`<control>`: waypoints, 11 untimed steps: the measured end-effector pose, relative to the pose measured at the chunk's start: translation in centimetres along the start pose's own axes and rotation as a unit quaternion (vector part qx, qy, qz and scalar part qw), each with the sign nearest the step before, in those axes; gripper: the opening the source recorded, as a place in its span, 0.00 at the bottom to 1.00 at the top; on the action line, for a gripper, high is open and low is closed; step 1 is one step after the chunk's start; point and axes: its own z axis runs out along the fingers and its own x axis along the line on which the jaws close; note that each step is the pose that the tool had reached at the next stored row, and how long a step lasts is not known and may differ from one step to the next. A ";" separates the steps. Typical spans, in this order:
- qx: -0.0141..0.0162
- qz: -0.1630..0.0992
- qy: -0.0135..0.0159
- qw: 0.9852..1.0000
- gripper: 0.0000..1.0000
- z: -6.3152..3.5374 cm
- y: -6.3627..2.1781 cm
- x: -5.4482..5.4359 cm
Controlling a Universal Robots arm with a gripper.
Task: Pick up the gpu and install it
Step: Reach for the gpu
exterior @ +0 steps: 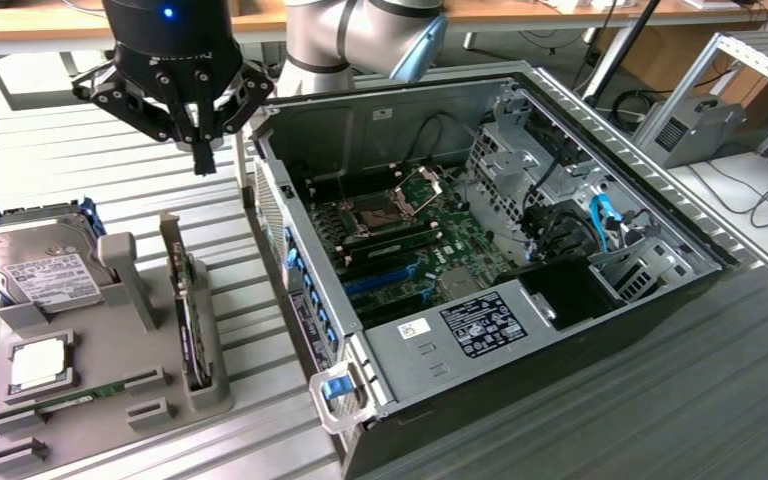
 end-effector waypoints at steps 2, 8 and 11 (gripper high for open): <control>0.000 0.000 0.000 1.000 0.11 0.00 0.00 0.1; 0.000 0.000 0.000 1.000 0.11 0.01 -0.02 0.2; 0.000 0.000 0.000 1.000 0.11 0.10 -0.02 0.3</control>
